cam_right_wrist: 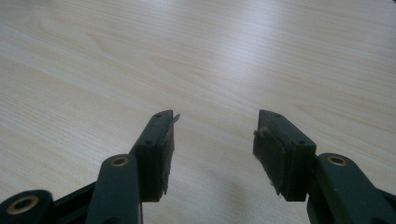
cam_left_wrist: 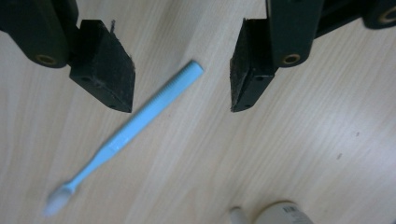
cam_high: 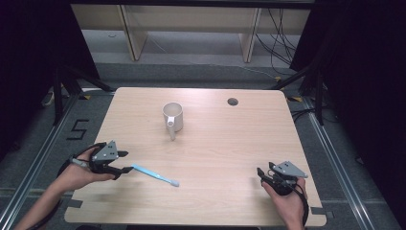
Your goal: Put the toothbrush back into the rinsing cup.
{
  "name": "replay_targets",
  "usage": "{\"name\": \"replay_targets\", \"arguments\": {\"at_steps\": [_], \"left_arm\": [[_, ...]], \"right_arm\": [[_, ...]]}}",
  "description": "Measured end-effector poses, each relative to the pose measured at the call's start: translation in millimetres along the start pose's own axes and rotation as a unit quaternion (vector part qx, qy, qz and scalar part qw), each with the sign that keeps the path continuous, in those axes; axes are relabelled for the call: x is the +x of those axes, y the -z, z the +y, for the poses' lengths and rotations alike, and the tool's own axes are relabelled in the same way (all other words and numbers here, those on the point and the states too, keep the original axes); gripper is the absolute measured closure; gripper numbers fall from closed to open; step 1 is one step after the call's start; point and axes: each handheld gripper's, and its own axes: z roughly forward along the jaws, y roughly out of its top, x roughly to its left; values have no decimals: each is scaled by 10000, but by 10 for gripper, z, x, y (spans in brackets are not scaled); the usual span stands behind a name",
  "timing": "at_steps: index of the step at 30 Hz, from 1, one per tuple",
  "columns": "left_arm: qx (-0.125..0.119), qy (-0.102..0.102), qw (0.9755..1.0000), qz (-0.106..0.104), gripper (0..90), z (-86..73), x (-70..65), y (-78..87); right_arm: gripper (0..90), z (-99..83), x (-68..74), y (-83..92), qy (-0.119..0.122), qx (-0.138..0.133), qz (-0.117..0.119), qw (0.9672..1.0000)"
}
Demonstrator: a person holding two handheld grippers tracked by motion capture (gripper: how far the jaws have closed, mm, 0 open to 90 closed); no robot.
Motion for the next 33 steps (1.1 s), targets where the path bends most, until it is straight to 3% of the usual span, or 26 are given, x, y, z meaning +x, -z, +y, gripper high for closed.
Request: {"name": "replay_targets", "arguments": {"at_steps": [1, 2, 3, 4, 5, 8, 10, 11, 12, 13, 14, 17, 22, 23, 26, 27, 28, 29, 30, 31, 32, 33], "left_arm": [[0, 0, 10000, 0, 406, 0, 0, 0], [105, -44, 9998, -183, 411, 46, 9, -14], [105, -44, 9998, -183, 415, 46, 9, -14], [230, -118, 9993, -258, 420, 74, 23, -15], [514, -258, 9976, -379, 424, 132, 37, -15], [872, -659, 9924, -567, 439, 256, 68, -44], [911, -727, 9913, -605, 454, 295, 71, -56], [954, -847, 9896, -666, 453, 371, 90, -86], [954, -847, 9896, -666, 451, 371, 90, -86], [1054, -1044, 9860, -754, 452, 442, 131, -117], [1058, -1051, 9857, -787, 457, 465, 136, -145], [1358, -1406, 9762, -938, 474, 546, 172, -213], [1796, -2017, 9553, -1201, 486, 623, 137, -337], [1796, -2017, 9553, -1201, 487, 623, 137, -337], [1873, -2234, 9464, -1390, 490, 637, 74, -401], [1873, -2234, 9464, -1390, 491, 637, 74, -401], [1889, -2235, 9450, -1462, 491, 634, 54, -415], [1847, -2172, 9463, -1527, 490, 623, 25, -440], [1915, -2296, 9423, -1508, 487, 637, 32, -448], [1816, -2132, 9477, -1530, 481, 622, 10, -467], [1906, -2296, 9421, -1527, 480, 640, 28, -473], [1906, -2296, 9421, -1527, 478, 640, 28, -473]], "right_arm": [[479, 7, -17, -14, 162, -32, 63, 9998], [478, 11, -6, -9, 113, -19, 43, 9999], [476, 17, -9, -6, 192, -44, 13, 9998], [473, 19, 13, 3, 122, -29, 20, 9999], [472, 28, -1, 7, 284, -55, 14, 9996], [471, 37, 15, 24, 213, -33, 85, 9997], [469, 36, 40, 40, 60, 25, 92, 9999], [468, 39, 10, 32, 251, -53, 83, 9996], [468, 39, 10, 32, 251, -53, 83, 9996], [468, 31, 0, 30, 261, -34, 101, 9996], [467, 20, 28, 32, 42, 21, 125, 9999], [467, 18, 4, 13, 144, -20, 146, 9998], [467, 10, 4, 6, 148, -6, 153, 9998], [467, 10, 4, 6, 148, -6, 153, 9998], [466, 1, 42, 9, 37, 93, 181, 9998], [466, 1, 42, 9, 37, 93, 181, 9998], [466, 4, 21, -2, 185, 26, 192, 9996], [465, 6, 36, 0, 130, 23, 206, 9997], [465, 9, 29, -3, 187, -7, 210, 9996], [465, 11, 29, -2, 183, -9, 216, 9996], [465, 14, 28, -3, 220, -21, 208, 9995], [465, 14, 28, -3, 220, -21, 208, 9995]]}}
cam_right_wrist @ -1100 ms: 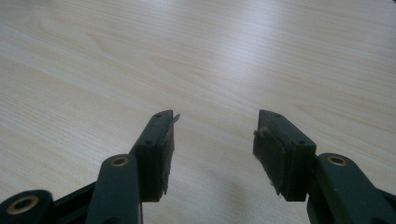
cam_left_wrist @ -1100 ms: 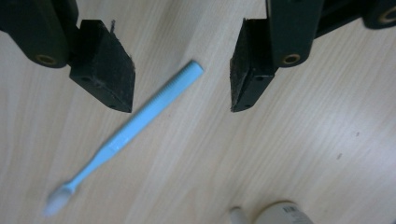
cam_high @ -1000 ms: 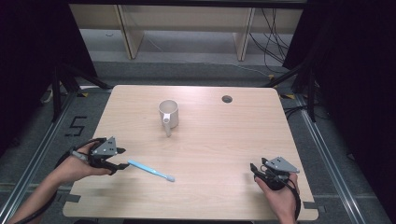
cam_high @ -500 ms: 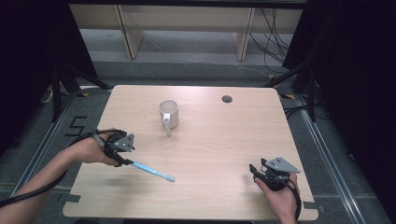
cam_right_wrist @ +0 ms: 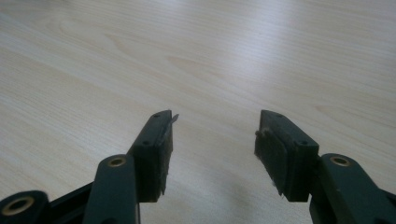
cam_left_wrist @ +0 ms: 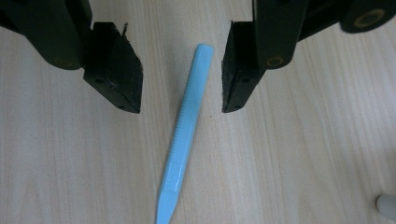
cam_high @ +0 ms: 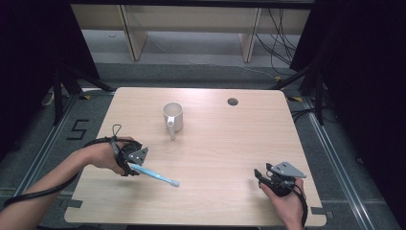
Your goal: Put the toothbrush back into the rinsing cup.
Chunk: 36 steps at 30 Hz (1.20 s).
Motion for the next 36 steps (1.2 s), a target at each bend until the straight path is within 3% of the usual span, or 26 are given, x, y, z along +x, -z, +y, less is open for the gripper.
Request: {"name": "replay_targets", "arguments": {"at_steps": [1, 2, 6, 7, 8, 13, 17, 22, 23, 28, 33, 36], "left_arm": [[-110, 78, 9999, -6, 477, 10, -2, -26], [0, -86, 10000, 14, 476, 19, 26, -17], [-125, 38, 9999, -49, 479, 32, 12, -42], [-14, -120, 9999, -35, 479, 44, 33, -30], [-114, -12, 9999, -48, 479, 47, 16, -44], [-85, -101, 9999, -55, 484, 84, 28, -55], [6, -85, 9999, -122, 470, 144, 35, -82], [-73, -13, 9999, -148, 459, 192, 45, -89], [-76, 11, 9998, -179, 459, 200, 43, -92], [-54, -93, 9998, -156, 468, 213, 47, -109], [31, -323, 9993, -192, 490, 223, 43, -150], [62, -342, 9991, -236, 491, 231, 47, -173]], "right_arm": [[464, -1, -3, -1, -11, -2, -11, 10000], [465, -3, -6, -1, 1, -13, -29, 10000], [464, -4, -5, -3, -5, -14, -25, 10000], [464, -2, -3, -2, -1, -21, -29, 10000], [464, 0, 0, -4, 7, -27, -12, 10000], [463, 5, -3, 8, 17, 6, -23, 10000], [462, 9, -8, 17, 3, -45, -22, 10000], [462, 10, -18, 21, 13, -62, -42, 10000], [461, 3, -11, 18, -81, -8, 15, 10000], [461, -2, -10, 13, -37, 15, 15, 10000], [461, 1, -8, 12, -23, -23, -18, 10000], [460, -2, -5, 9, -39, 43, 12, 10000]]}}
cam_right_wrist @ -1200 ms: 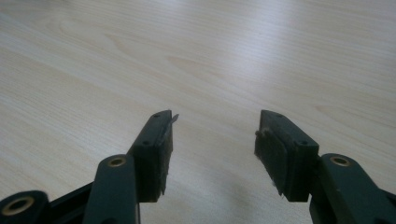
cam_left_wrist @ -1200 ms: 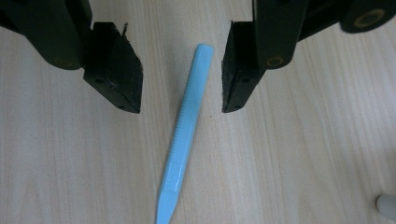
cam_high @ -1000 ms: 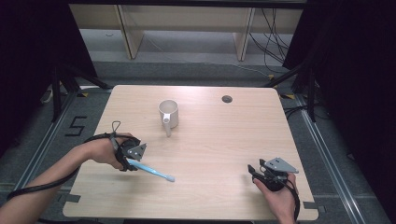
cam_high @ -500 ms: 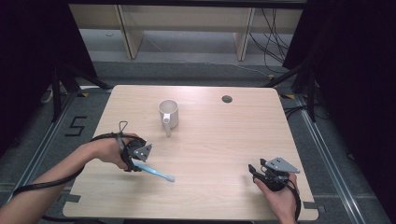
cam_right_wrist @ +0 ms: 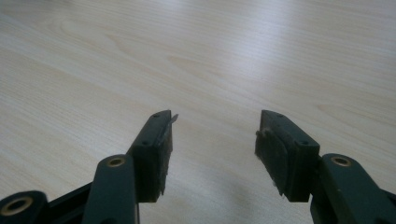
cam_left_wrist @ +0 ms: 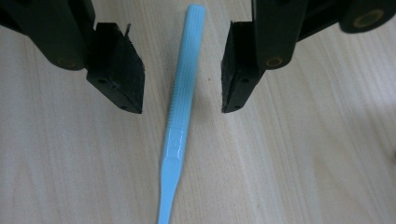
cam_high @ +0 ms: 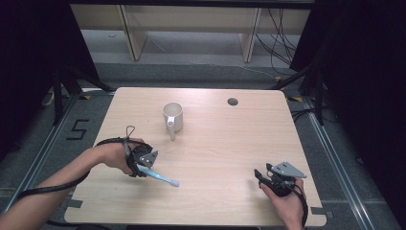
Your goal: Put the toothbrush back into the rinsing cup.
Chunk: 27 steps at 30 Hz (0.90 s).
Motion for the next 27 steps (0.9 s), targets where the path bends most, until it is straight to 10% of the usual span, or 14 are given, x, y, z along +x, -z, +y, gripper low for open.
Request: {"name": "replay_targets", "arguments": {"at_steps": [27], "left_arm": [[193, -11, 9995, -264, 598, 54, 59, -130]], "right_arm": [[459, 2, 22, -4, 39, -52, 3, 10000]]}}
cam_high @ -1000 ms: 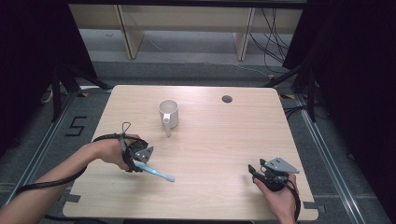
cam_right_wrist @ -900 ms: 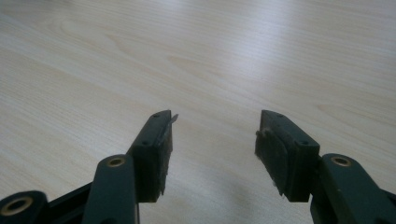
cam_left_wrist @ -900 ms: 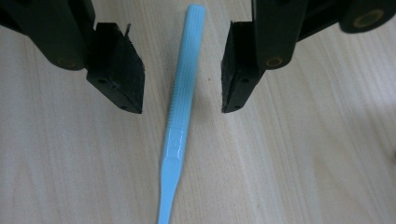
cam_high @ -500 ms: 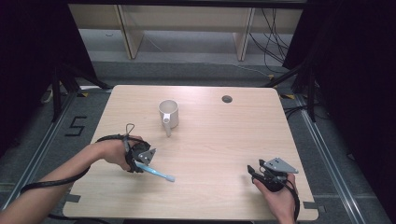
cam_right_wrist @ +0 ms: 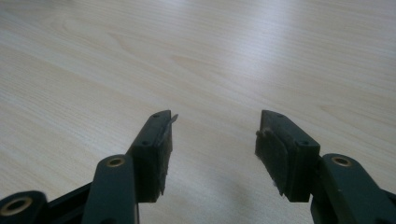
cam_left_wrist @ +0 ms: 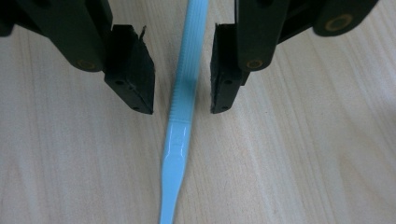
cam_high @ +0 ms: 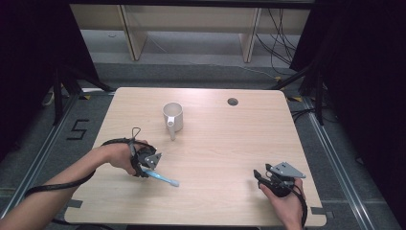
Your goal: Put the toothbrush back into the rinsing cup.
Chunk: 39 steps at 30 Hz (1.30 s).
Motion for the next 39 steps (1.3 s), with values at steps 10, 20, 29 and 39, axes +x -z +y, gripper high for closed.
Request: {"name": "replay_targets", "arguments": {"at_steps": [10, 20, 29, 39], "left_arm": [[119, 34, 9998, -137, 643, 28, 24, -22], [199, -50, 9994, -272, 656, 71, 53, -47], [223, -121, 9989, -398, 677, 96, 55, -53], [260, -76, 9987, -422, 704, 95, 90, -73]], "right_arm": [[458, 0, -1, 4, 29, 10, -20, 10000], [459, -3, -2, 3, 28, 52, 14, 10000], [454, -11, -5, -9, 63, 78, 61, 9999], [452, -11, -2, -4, 32, 99, 50, 9999]]}}
